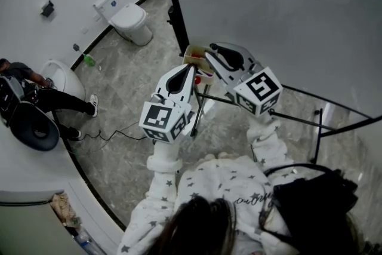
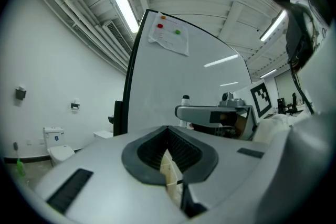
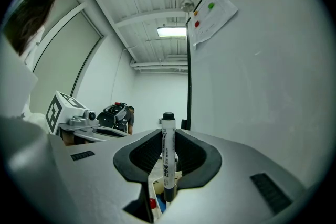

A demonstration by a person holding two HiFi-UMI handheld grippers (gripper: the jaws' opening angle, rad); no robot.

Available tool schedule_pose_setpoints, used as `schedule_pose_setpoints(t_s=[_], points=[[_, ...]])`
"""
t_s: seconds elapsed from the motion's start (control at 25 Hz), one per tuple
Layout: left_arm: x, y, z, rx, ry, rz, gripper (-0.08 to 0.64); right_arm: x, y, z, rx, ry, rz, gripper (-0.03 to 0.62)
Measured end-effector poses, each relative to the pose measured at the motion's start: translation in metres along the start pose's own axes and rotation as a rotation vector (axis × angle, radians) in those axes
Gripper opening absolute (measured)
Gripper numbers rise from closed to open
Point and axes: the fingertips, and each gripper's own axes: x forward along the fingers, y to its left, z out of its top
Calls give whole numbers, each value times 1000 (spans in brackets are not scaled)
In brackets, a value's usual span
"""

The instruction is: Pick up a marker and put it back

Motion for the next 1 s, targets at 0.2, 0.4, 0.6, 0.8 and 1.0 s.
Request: schedule_pose_setpoints(t_s=[0.2,0.4,0.6,0.8,1.0], points=[[-4,-1,0,-6,0,14,-8,4,-3,-15,12,5,-2,83],[-10,3,-3,-15,9,40,-8,9,-2,-43,26,37,-7,83],[-10,9,-11,-12,23,51,-8,15,0,-69,-14,60,-6,83],[-13,6,-9,-15,14,55,-8,11,1,-83,-28,73,-40,83],[-3,6,-22,-17,20,48,-8,16,2,-93,-8,52,0,191]])
